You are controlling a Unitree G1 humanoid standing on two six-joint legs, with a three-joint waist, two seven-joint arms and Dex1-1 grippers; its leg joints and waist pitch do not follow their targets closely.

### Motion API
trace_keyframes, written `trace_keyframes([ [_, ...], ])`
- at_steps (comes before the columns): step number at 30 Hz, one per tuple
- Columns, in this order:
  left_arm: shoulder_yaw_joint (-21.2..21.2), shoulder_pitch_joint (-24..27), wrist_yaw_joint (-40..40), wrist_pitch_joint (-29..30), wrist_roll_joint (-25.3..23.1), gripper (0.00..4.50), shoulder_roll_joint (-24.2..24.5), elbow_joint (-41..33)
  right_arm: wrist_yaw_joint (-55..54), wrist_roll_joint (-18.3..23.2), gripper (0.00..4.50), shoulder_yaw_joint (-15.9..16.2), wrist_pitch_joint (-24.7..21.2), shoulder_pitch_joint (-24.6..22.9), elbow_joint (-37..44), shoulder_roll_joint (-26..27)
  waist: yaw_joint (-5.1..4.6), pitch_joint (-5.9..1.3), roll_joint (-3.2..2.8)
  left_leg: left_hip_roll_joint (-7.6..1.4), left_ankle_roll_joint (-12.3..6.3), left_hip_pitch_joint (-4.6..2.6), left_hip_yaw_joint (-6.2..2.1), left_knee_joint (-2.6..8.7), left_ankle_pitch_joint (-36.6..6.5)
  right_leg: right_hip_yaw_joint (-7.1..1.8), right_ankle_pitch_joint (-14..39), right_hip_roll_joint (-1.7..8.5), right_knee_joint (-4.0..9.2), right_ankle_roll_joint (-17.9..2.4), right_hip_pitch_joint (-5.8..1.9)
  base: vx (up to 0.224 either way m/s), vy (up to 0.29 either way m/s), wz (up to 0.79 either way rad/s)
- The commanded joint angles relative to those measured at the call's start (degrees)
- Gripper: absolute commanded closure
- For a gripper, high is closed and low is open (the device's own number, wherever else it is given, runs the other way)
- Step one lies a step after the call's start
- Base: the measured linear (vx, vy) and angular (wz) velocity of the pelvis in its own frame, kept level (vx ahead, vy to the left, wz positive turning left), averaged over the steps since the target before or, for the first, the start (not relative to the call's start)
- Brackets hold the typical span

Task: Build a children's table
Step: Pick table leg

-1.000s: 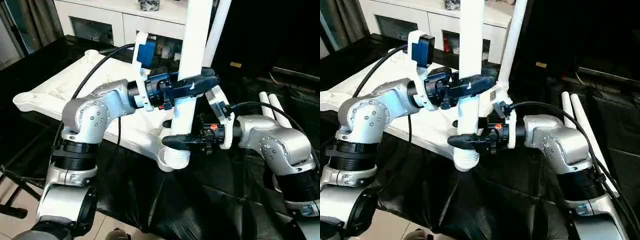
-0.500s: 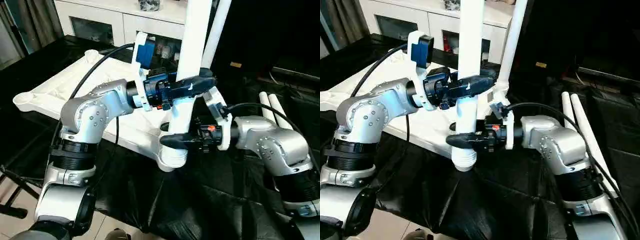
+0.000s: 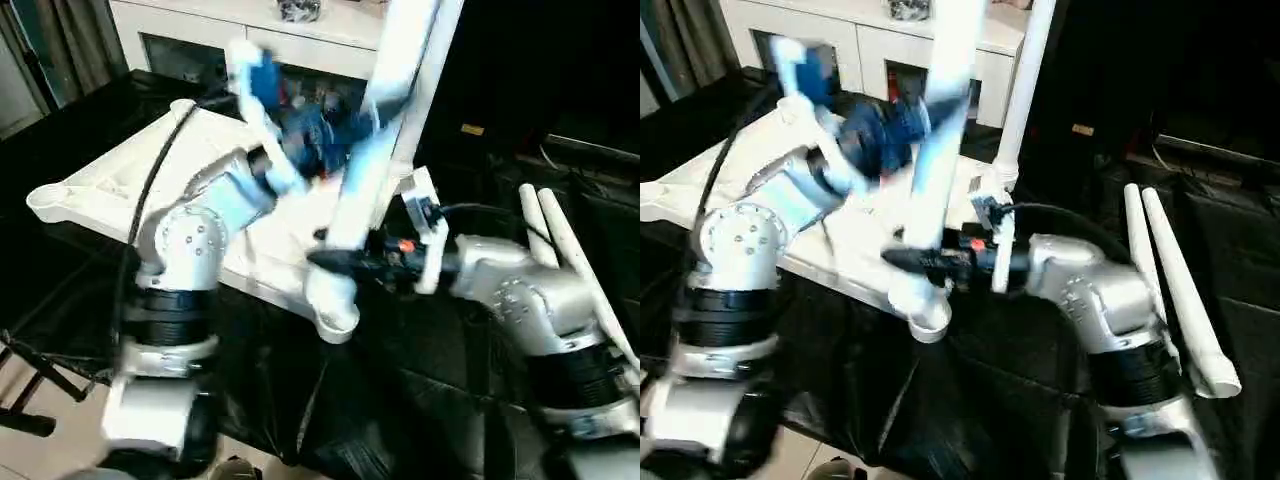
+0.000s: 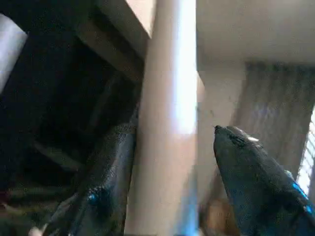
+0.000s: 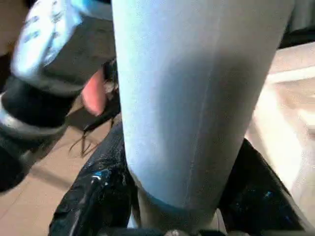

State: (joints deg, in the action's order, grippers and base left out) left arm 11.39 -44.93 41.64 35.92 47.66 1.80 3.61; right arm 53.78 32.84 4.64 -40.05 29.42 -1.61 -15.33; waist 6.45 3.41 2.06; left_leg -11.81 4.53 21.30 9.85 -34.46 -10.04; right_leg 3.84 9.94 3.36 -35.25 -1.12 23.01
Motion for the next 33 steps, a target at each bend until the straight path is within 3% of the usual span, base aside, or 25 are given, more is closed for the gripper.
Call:
trace_keyframes([
  [1,3.00,-1.04,-2.75,-1.34,0.85,1.65,0.54,0.60,-5.40,-1.70,2.61,-3.41,2.84,-0.52,-1.51,0.84,0.07,-4.39,-0.44,-1.02,0.78,-0.61,-0.20,3.61,-8.42,-2.43,10.75,4.04,4.06,-10.00,-3.46,0.000,0.000,0.00],
  [4,2.09,-0.18,0.05,-2.03,-2.23,1.65,3.66,1.69,-11.10,-4.40,2.62,-4.81,5.28,-0.85,-3.09,1.91,-0.32,-4.32,-0.89,-0.88,1.72,-0.78,-0.24,3.74,-8.94,-2.44,12.54,3.82,4.23,-8.36,-3.09,0.000,0.000,0.00],
  [5,-0.37,0.99,2.32,-3.40,-5.98,1.65,6.28,1.99,-13.21,-6.04,2.62,-5.03,6.73,-1.17,-3.40,2.04,-0.32,-4.28,-1.26,-0.90,1.97,-0.92,-0.36,3.91,-9.01,-2.42,13.63,3.82,4.35,-7.38,-3.01,0.000,0.000,0.00],
  [6,-5.42,3.23,6.68,-6.45,-12.38,1.65,10.82,2.55,-15.34,-8.04,2.62,-5.08,8.06,-2.07,-3.17,1.82,-0.58,-4.28,-1.38,-0.95,2.34,-0.92,-0.45,4.05,-9.24,-2.44,13.98,3.76,4.37,-6.33,-3.03,0.000,0.000,0.00],
  [7,-7.01,3.97,8.19,-7.32,-14.20,1.65,12.27,2.74,-15.90,-8.58,2.62,-5.09,8.42,-2.41,-3.03,1.74,-0.57,-4.27,-1.35,-1.02,2.34,-1.04,-0.56,4.19,-9.25,-2.45,14.06,3.78,4.48,-5.82,-2.96,0.000,0.000,0.00],
  [10,-18.05,7.39,15.99,-15.08,-25.66,1.65,21.10,5.51,-18.75,-10.62,2.62,-5.43,9.33,-5.01,-0.64,1.56,-0.95,-4.35,-1.64,-1.01,2.45,-1.08,-0.39,4.30,-8.91,-2.75,11.08,3.68,3.95,-6.06,-3.01,0.000,0.000,0.00],
  [14,-25.49,8.71,22.27,-23.60,-33.50,1.65,27.01,10.64,-20.08,-11.07,2.62,-5.24,9.31,-7.65,2.33,1.61,-0.99,-4.44,-2.10,-1.04,2.69,-0.97,-0.46,4.34,-8.74,-2.81,8.09,3.85,3.52,-7.38,-3.17,0.000,0.000,0.00],
  [15,-26.31,8.80,23.75,-24.42,-34.09,1.65,27.70,11.96,-20.36,-11.08,2.62,-5.18,9.51,-8.17,2.70,1.73,-1.00,-4.39,-2.51,-1.07,2.97,-1.12,-0.47,4.35,-9.43,-2.80,7.98,3.93,3.56,-7.88,-3.04,0.000,0.000,0.00],
  [18,-28.23,8.49,27.64,-26.72,-35.53,1.65,28.96,16.32,-20.60,-11.08,2.62,-4.95,9.73,-9.33,3.27,1.75,-1.31,-4.18,-2.41,-0.95,3.27,-1.13,-0.41,4.46,-12.04,-2.79,10.76,4.07,3.87,-8.72,-3.05,0.000,0.000,0.00],
  [19,-29.22,8.16,28.51,-28.52,-36.88,1.65,29.40,18.34,-20.36,-11.13,2.62,-4.70,9.77,-9.68,3.57,1.61,-1.36,-4.17,-2.75,-0.98,3.40,-1.14,-0.43,4.46,-12.58,-2.83,11.27,4.13,3.84,-8.93,-3.04,0.000,0.000,0.00],
  [24,-32.27,5.78,32.90,-35.55,-41.89,1.65,30.41,28.34,-20.10,-11.09,2.62,-4.18,9.97,-11.24,5.30,1.07,-1.42,-4.04,-3.02,-0.84,2.71,-1.27,-0.35,4.41,-13.67,-2.93,15.06,4.10,4.71,-7.92,-2.84,0.000,0.000,0.00],
  [26,-32.27,5.78,32.90,-35.55,-41.89,1.65,30.41,28.34,-20.10,-11.09,2.62,-4.18,9.97,-11.24,5.30,1.07,-1.34,-4.17,-3.13,-1.04,2.93,-1.26,-0.51,4.44,-13.63,-2.95,14.81,4.34,4.28,-8.32,-2.96,0.000,0.000,0.00],
  [27,-33.69,4.52,34.44,-39.40,-43.41,1.82,30.41,32.46,-20.10,-11.29,2.62,-4.24,9.78,-11.96,6.00,0.64,-1.32,-4.04,-3.38,-1.04,2.86,-1.28,-0.50,4.46,-13.90,-2.90,15.25,4.33,4.49,-8.77,-2.78,0.000,0.000,0.00],
  [33,-35.52,1.55,33.88,-46.11,-47.74,2.23,29.35,41.28,-20.32,-11.26,2.62,-4.29,9.59,-12.43,6.46,-0.06,-1.24,-4.29,-3.44,-1.12,2.62,-1.15,-0.54,4.39,-13.05,-2.95,13.49,4.43,4.25,-8.97,-3.01,0.000,0.000,0.00],
])
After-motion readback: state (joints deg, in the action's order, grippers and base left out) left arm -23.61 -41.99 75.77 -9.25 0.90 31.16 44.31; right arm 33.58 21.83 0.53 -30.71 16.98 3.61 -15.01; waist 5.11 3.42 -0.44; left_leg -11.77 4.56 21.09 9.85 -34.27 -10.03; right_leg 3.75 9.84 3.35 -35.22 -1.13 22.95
